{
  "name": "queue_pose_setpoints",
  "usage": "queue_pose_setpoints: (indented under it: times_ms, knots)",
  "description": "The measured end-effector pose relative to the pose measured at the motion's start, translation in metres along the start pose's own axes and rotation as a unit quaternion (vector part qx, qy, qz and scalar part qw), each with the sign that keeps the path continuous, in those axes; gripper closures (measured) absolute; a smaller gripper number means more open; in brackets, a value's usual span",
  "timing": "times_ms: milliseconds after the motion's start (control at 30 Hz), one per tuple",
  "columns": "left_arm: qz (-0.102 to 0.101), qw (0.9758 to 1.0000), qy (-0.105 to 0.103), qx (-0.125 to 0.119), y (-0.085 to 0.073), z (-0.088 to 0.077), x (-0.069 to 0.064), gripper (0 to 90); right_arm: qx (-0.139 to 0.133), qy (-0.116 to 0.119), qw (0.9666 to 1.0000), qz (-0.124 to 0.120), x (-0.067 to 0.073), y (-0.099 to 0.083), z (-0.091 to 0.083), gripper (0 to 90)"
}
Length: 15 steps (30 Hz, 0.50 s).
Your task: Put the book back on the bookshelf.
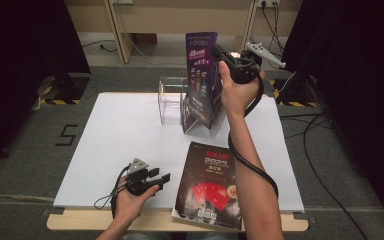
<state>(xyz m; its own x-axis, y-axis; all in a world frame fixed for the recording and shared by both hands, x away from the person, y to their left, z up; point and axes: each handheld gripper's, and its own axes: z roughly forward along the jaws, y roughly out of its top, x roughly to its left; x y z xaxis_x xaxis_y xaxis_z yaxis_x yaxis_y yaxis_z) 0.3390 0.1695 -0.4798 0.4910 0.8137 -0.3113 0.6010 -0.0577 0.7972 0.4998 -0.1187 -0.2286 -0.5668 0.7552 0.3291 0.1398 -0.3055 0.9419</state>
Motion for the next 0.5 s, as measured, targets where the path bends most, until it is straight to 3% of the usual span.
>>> queue_pose_setpoints:
  times_ms: [500]
  knots:
    - [-0.002, 1.0000, 0.000, -0.001, 0.000, -0.001, 0.001, 45.1, -0.021, -0.017, 0.9996, 0.009, -0.009, 0.001, 0.018, 85.3]
